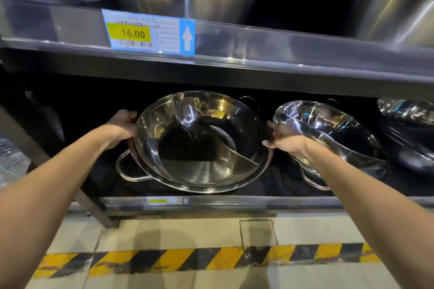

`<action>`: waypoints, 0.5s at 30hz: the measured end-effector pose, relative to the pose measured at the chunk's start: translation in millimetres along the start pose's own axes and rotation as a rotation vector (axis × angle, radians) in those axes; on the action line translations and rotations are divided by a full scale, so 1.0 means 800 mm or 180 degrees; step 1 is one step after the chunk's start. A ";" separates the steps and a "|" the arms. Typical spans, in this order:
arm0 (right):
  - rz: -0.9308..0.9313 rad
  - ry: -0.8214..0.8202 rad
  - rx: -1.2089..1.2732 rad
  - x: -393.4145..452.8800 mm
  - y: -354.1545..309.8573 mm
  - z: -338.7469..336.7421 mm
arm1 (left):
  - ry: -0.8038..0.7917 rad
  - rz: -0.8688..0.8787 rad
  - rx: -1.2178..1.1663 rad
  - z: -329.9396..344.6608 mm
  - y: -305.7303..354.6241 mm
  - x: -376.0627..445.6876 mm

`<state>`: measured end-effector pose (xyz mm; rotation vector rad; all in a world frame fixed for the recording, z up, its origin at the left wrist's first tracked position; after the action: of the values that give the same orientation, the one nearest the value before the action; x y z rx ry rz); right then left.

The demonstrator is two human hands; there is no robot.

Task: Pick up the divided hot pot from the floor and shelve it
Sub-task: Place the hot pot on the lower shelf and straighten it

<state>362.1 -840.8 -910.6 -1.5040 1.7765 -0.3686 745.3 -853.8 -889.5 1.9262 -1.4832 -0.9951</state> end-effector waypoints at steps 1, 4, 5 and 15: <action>-0.0004 0.0009 -0.0009 0.004 0.000 0.004 | -0.0017 -0.0040 -0.0011 0.002 -0.002 0.004; -0.0042 0.0030 0.0048 0.021 0.002 0.014 | -0.0066 -0.0150 -0.0127 0.004 -0.012 0.017; -0.0034 0.0033 0.0072 0.025 0.003 0.016 | -0.0070 -0.0174 -0.0158 0.004 -0.015 0.021; -0.0130 0.0004 -0.0096 0.051 0.007 0.022 | -0.0164 -0.0114 -0.0151 0.020 -0.033 0.039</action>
<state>369.9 -872.6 -940.6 -1.5635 1.7618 -0.3646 752.3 -876.3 -926.4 1.9131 -1.4448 -1.0938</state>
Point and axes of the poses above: each hand's wrist, its own x-axis towards the middle knuckle, its own z-axis out of the palm, y = z × x, the point moved 10 cm from there along x, towards the middle knuckle, and after that the axes turned 5 degrees about -x, right-handed, at the moved point
